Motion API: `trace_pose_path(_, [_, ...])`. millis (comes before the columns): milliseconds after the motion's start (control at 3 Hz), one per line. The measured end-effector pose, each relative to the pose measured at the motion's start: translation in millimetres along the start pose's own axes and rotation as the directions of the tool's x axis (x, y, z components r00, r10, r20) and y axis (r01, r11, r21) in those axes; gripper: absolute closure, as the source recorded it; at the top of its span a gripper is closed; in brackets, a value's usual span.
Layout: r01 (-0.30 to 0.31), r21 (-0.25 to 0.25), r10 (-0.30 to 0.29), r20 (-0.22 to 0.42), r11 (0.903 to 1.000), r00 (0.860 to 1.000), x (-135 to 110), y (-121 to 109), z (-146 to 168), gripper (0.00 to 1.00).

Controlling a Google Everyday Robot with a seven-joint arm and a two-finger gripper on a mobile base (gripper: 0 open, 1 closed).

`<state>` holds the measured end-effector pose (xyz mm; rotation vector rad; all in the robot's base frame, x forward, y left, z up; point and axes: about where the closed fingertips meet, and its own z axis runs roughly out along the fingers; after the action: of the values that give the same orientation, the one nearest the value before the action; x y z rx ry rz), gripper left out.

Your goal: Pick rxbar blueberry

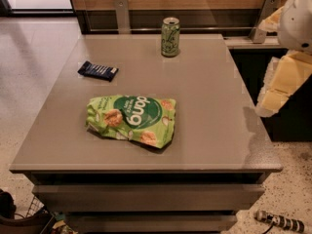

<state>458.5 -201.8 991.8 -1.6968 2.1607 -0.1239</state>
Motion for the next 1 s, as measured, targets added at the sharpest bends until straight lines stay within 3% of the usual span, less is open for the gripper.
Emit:
trace_pose_path(333, [0.006,0.017,-0.008,0.107,0.9998,0.994,-32,-28,13,0.00])
trace_pose_path(667, [-0.024,0.010,0.020,0.278,0.9997,0.960,-63,-50,34,0.00])
trace_pose_path(1000, [-0.069,-0.023,0.072,0.459,0.9974,0.886,-96,-56,56,0.00])
